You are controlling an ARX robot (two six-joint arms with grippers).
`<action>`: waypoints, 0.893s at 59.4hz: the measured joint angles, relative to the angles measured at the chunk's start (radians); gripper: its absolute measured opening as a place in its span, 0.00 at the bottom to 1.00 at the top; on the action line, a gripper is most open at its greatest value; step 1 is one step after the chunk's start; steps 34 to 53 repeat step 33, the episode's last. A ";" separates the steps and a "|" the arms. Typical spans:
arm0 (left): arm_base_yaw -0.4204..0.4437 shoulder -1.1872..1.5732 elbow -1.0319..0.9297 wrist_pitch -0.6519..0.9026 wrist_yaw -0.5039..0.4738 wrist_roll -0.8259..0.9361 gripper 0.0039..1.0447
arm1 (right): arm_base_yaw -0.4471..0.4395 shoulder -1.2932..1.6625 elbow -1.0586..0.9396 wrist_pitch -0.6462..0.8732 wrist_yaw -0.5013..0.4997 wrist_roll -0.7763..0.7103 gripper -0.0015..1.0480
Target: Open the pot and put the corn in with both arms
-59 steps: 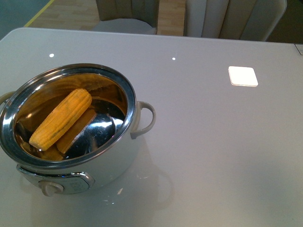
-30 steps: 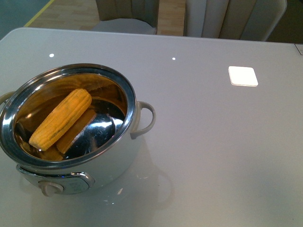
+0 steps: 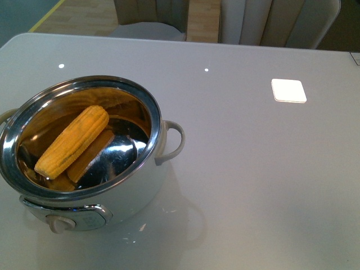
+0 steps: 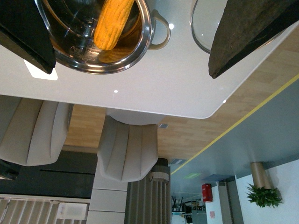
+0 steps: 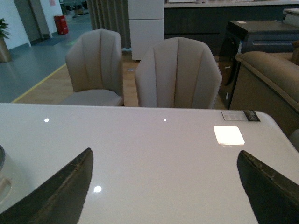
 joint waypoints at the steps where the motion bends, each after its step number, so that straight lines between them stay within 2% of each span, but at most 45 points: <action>1: 0.000 0.000 0.000 0.000 0.000 0.000 0.94 | 0.000 0.000 0.000 0.000 0.000 0.000 0.93; 53: 0.000 0.000 0.000 0.000 0.000 0.000 0.94 | 0.000 0.000 0.000 0.000 0.000 0.000 0.92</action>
